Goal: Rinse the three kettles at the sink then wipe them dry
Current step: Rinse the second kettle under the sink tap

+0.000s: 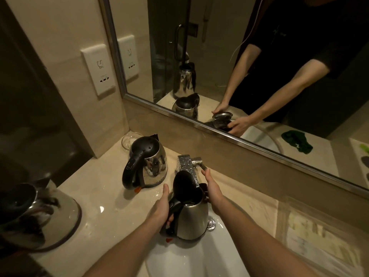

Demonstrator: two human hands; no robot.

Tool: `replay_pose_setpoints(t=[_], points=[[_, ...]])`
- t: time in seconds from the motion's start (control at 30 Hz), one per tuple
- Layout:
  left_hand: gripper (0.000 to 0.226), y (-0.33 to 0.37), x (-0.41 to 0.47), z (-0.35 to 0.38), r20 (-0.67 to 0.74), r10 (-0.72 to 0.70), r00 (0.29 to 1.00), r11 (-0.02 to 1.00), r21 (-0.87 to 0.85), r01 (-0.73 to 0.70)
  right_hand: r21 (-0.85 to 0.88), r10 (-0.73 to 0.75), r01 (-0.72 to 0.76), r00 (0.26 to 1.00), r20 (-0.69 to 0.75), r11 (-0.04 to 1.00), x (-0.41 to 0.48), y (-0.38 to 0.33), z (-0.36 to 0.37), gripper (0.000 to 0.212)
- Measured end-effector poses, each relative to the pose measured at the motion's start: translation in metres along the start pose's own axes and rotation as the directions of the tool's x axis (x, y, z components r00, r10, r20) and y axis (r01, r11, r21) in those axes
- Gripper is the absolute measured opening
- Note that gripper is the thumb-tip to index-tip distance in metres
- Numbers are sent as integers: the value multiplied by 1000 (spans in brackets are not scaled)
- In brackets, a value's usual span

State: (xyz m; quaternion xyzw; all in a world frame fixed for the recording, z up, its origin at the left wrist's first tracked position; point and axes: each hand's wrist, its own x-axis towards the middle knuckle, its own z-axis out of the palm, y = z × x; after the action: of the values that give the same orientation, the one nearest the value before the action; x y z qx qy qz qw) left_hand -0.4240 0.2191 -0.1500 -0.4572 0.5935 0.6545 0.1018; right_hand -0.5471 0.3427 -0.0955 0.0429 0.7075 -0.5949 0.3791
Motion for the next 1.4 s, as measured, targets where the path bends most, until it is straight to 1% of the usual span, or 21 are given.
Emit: replay_pose_setpoints(t=[0.07,0.17,0.3,0.43,0.63,0.87,1.03,1.17,1.4], points=[[91,0,1,1,5,-2,1000,1000,13,2,4,7,-7,1000,-18,1000,2,0,0,57],[96,-1,2,0,8,-15,1000,1000,-2,15,-6,33,-33,999,-29,999,9,2,-1,62],[89,0,1,0,9,-14,1000,1000,-3,14,-7,51,-52,998,-38,999,16,4,-1,64],[100,1,2,-1,15,-15,1000,1000,9,15,-9,39,-40,998,-44,999,19,5,-1,63],[91,3,1,1,15,3,1000,1000,-18,-3,-22,30,-31,999,-42,999,23,6,-4,65],[99,0,5,0,28,6,1000,999,-34,-5,-48,18,-20,999,-46,999,27,9,-6,66],[91,1,2,1,36,13,999,998,-56,-11,-54,7,-9,1000,-24,999,28,11,-7,66],[101,-1,1,-2,29,7,1000,998,-59,-5,-62,8,-8,1000,-7,998,28,14,-6,65],[84,0,-3,-5,13,-9,1000,1000,-12,9,-34,33,-33,999,-13,999,29,18,-3,70]])
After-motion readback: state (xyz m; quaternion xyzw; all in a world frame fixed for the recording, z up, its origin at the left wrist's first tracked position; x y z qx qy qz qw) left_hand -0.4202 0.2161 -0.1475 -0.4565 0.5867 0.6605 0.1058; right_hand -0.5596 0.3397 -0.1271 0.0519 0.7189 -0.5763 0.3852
